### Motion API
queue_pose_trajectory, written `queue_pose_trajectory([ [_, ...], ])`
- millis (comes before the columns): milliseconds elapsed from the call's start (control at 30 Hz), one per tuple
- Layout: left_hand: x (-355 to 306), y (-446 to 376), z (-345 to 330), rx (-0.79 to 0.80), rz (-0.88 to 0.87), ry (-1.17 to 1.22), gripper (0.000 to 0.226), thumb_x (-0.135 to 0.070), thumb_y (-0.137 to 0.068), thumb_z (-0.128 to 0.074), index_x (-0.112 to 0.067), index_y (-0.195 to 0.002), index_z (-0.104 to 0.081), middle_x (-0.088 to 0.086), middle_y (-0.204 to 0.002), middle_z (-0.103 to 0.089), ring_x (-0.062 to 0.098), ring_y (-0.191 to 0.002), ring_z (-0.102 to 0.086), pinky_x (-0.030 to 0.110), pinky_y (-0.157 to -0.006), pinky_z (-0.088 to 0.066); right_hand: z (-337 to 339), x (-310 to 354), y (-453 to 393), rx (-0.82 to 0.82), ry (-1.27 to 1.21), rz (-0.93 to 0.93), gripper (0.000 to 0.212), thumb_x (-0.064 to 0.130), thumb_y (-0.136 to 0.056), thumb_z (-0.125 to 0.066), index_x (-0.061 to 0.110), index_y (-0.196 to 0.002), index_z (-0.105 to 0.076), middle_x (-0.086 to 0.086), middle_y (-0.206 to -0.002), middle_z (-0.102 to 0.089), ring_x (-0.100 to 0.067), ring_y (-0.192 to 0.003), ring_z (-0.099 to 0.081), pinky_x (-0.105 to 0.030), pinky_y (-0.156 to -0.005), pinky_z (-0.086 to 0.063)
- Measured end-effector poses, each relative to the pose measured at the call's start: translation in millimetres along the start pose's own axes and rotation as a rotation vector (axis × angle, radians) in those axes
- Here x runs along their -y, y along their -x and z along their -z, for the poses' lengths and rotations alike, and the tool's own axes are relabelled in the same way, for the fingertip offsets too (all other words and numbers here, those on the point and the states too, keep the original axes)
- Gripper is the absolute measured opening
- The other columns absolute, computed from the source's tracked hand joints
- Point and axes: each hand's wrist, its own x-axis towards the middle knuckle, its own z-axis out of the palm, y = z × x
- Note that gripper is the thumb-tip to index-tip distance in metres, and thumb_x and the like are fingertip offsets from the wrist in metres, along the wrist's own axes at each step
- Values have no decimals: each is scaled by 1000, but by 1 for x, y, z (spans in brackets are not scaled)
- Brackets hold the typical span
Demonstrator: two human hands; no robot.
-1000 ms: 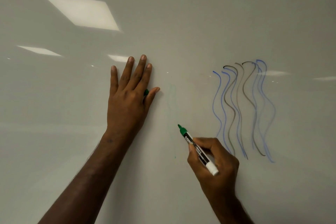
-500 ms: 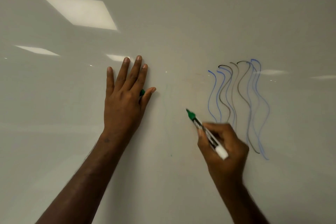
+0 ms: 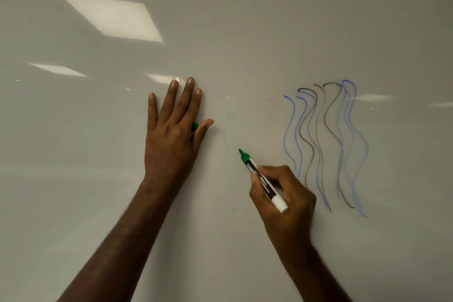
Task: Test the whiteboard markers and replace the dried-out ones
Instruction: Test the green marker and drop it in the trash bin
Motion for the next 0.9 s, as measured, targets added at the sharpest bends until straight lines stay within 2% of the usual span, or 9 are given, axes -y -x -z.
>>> queue_pose_trajectory([
  [100, 0, 1, 0, -8, 1, 9, 59, -49, -108, -28, -16, -156, -28, 2, -165, -22, 23, -154, -13, 54, -124, -11, 14, -9, 31, -11, 20, -46, 11, 13, -84, -75, 5, -91, -72, 5, -82, -69, -9, -73, -67, -28, -64, -57],
  [233, -1, 2, 0, -13, 1, 26, 58, -48, -108, -30, -16, -156, -29, 1, -165, -22, 23, -154, -13, 55, -124, -13, 35, -16, 77, -2, 97, -66, 17, 23, -81, -74, 7, -87, -75, 6, -87, -72, -6, -77, -69, -21, -73, -56],
  [400, -3, 4, 2, -4, 7, 55, 57, -46, -108, -32, -15, -155, -32, 1, -165, -23, 23, -154, -14, 56, -124, -13, 48, -9, 102, 47, 110, -115, 18, 26, -78, -73, 10, -84, -76, 12, -89, -73, 0, -78, -70, -18, -70, -56],
  [500, -8, 12, 7, -61, 86, 297, 52, -43, -108, -34, -10, -147, -47, 5, -158, -38, 22, -152, -24, 54, -124, -15, 55, 6, 94, 46, 17, -168, 15, 28, -78, -72, 17, -89, -73, 18, -91, -72, -2, -78, -71, -17, -68, -57],
  [567, -22, 29, 18, -131, 221, 643, 48, -37, -108, -34, -5, -136, -59, 8, -147, -52, 22, -147, -36, 52, -124, -18, 63, 20, 85, 52, -37, -206, 16, 31, -78, -72, 28, -93, -71, 18, -91, -73, -2, -77, -72, -17, -67, -57],
  [633, -44, 56, 33, -184, 377, 933, 49, -32, -109, -29, -3, -127, -65, 11, -136, -62, 26, -138, -49, 44, -119, -33, 70, 34, 78, 45, -117, -284, 17, 38, -78, -73, 33, -94, -69, 12, -86, -75, -8, -74, -74, -24, -66, -59],
  [733, -79, 96, 59, -219, 821, 1520, 65, -49, -105, -25, -7, -115, -74, 17, -125, -69, 35, -124, -61, 45, -105, -49, 76, 53, 70, 24, -324, -395, 27, 53, -80, -75, 28, -90, -71, 1, -76, -76, -21, -66, -75, -38, -58, -61],
  [800, -98, 115, 73, -163, 1161, 1820, 75, -56, -100, -23, -2, -112, -74, 22, -125, -67, 36, -123, -62, 48, -102, -50, 78, 62, 69, 33, -435, -453, 24, 44, -74, -81, 24, -86, -73, -6, -73, -76, -28, -63, -74, -41, -57, -61],
  [900, -119, 137, 84, -144, 1419, 1994, 76, -61, -98, -24, -3, -120, -68, 22, -131, -64, 34, -123, -62, 48, -101, -49, 80, 69, 74, 69, -538, -571, 22, 30, -67, -77, 20, -87, -74, -14, -75, -76, -33, -65, -74, -38, -59, -61],
])
